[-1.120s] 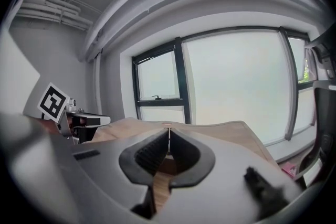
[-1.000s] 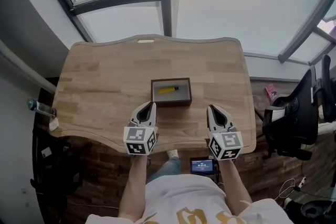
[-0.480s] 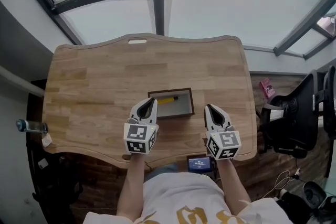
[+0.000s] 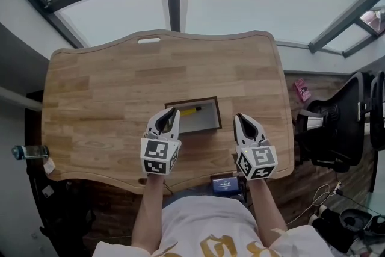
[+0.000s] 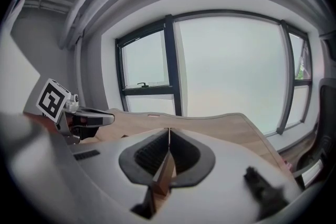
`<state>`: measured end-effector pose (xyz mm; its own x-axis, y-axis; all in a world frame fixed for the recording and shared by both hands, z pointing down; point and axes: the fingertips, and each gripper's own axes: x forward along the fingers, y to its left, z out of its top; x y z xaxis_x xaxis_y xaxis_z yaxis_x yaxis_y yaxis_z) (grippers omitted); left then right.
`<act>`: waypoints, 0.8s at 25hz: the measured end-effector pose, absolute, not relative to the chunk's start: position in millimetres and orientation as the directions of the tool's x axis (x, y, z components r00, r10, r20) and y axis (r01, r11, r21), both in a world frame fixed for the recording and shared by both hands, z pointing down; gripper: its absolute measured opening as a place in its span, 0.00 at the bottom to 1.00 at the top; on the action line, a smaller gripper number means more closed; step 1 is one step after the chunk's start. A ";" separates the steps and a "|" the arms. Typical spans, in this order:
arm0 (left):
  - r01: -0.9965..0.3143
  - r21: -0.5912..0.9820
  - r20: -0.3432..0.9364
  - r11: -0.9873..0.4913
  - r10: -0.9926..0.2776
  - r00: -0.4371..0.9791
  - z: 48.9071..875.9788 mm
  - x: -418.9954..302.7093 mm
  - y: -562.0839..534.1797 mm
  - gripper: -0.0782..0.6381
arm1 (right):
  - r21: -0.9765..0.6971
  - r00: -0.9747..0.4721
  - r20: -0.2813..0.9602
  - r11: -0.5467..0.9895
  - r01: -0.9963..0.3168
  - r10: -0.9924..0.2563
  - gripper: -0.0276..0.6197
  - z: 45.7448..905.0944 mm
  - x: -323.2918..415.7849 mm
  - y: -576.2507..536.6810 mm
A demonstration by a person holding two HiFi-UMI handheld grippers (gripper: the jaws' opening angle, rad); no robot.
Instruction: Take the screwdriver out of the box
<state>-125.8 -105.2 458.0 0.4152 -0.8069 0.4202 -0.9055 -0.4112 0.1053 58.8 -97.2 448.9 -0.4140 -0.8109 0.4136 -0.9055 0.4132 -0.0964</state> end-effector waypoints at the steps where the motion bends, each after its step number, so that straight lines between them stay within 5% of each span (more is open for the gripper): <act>1: -0.906 0.103 0.423 -0.411 -0.806 0.414 458.7 -126.3 -105.1 0.13 | -0.100 -0.416 0.414 0.413 -0.905 -0.810 0.09 450.7 58.1 -97.8; 20: -0.851 -0.007 0.593 -0.526 -0.687 0.420 494.2 -108.7 -110.0 0.13 | -0.149 -0.444 0.428 0.423 -0.894 -0.787 0.09 483.3 59.5 -105.1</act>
